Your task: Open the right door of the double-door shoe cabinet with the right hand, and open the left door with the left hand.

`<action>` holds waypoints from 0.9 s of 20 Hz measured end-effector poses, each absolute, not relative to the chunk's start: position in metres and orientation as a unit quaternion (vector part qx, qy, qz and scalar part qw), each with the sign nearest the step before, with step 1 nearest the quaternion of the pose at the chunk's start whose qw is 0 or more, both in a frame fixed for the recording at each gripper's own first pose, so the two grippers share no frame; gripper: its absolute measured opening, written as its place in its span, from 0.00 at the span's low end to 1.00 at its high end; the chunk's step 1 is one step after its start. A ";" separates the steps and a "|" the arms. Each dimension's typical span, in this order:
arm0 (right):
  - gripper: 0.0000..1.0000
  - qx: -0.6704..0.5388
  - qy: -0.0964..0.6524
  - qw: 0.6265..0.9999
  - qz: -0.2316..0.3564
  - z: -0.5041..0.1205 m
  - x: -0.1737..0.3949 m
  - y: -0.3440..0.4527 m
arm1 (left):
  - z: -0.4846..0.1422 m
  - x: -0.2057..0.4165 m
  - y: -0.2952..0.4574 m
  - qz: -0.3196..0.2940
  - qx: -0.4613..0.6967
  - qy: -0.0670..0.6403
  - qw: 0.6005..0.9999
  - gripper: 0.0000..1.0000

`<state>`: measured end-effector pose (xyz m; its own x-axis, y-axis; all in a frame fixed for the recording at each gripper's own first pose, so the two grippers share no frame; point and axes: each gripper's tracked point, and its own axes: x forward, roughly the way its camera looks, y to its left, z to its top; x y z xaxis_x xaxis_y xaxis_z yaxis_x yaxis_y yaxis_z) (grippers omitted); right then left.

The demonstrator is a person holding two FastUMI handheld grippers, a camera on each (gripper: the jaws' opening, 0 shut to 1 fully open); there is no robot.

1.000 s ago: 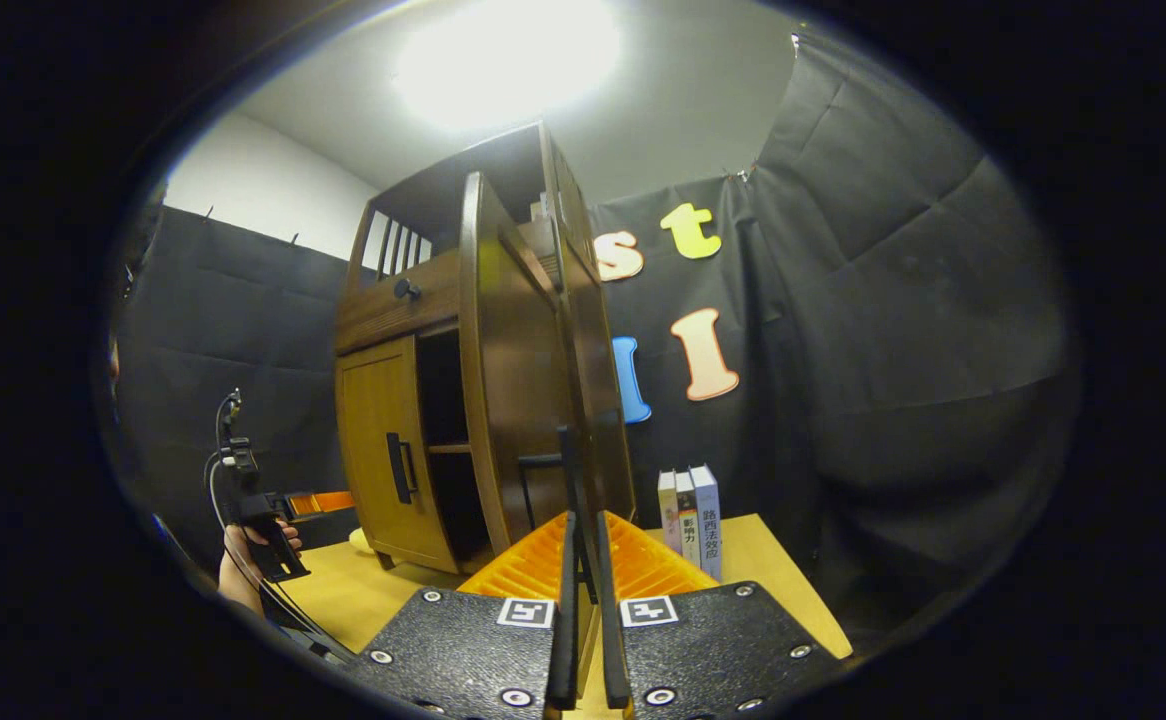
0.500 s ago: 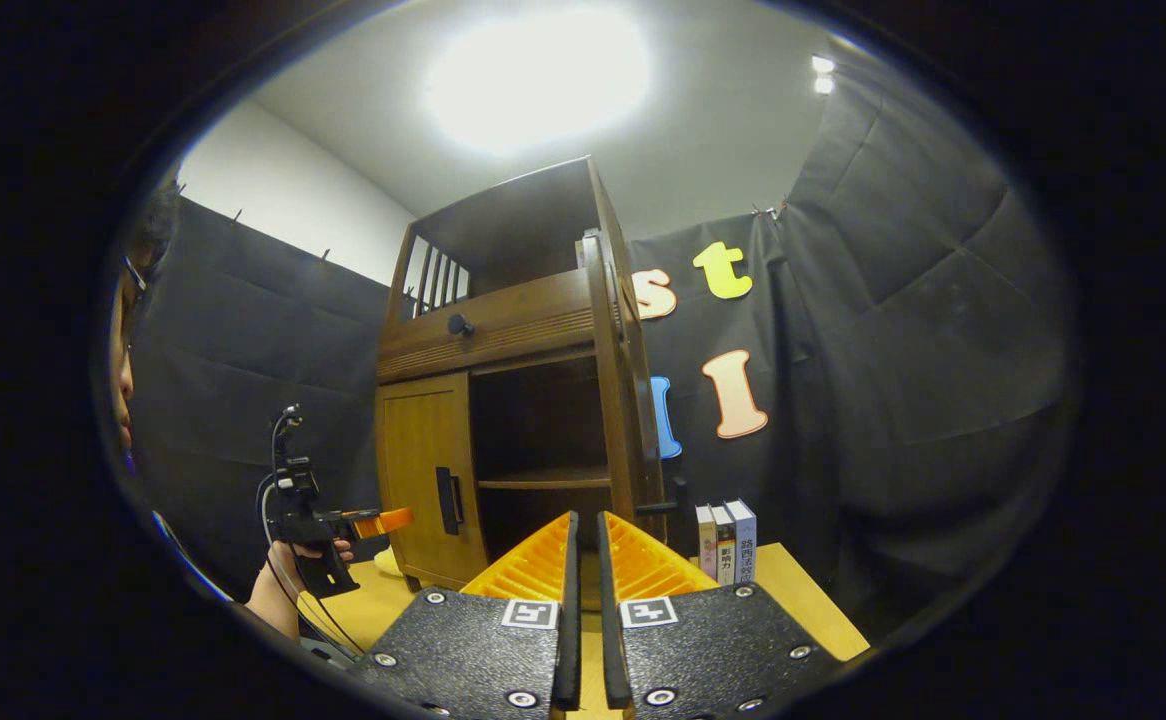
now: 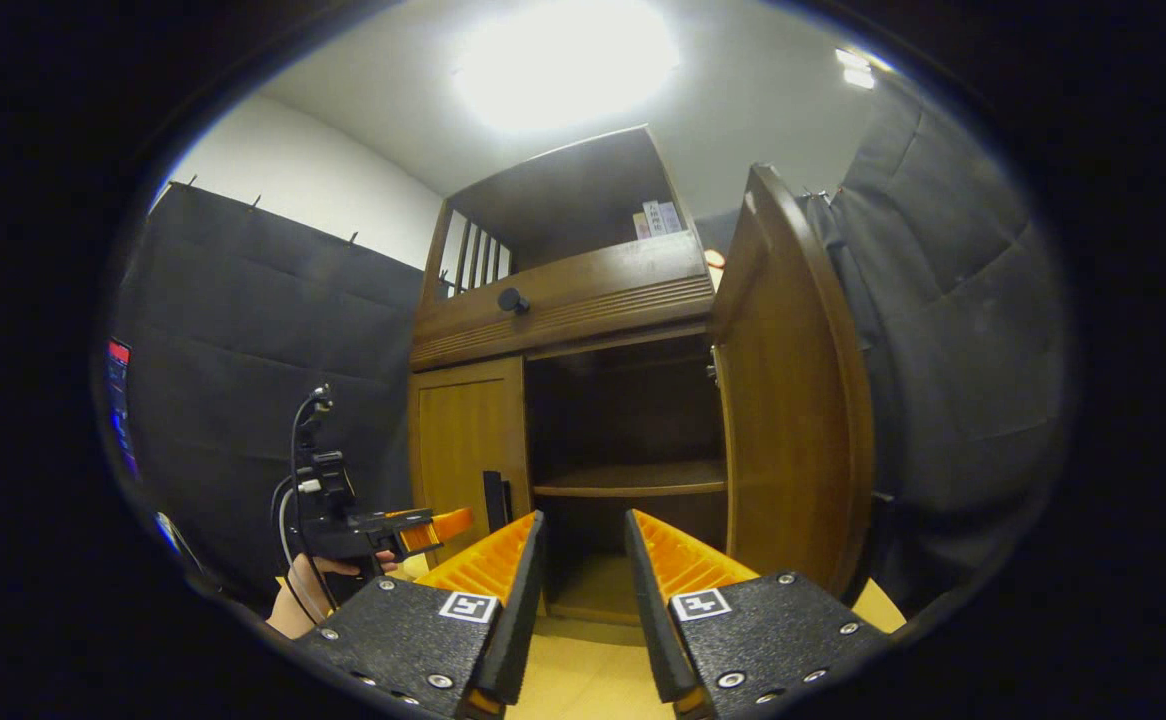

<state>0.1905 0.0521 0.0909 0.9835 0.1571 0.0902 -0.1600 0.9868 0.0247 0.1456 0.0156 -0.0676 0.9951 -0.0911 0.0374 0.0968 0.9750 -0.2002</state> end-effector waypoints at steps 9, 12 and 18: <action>0.93 -0.028 -0.008 0.999 0.045 0.063 0.248 0.061 | -0.075 0.173 -0.001 -0.070 -0.097 0.024 0.993 0.98; 0.93 -0.032 0.002 0.999 0.041 0.057 0.248 0.067 | -0.075 0.177 -0.005 -0.073 -0.093 0.023 0.993 0.98; 0.93 -0.029 0.014 0.997 0.064 0.045 0.229 0.083 | -0.078 0.175 -0.011 -0.076 -0.078 0.024 0.994 1.00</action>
<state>0.2293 0.0831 0.0454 0.9913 0.1274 -0.0325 -0.1291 0.9900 -0.0564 0.1747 -0.0114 -0.0784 0.9873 -0.1549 -0.0354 0.1474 0.9762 -0.1591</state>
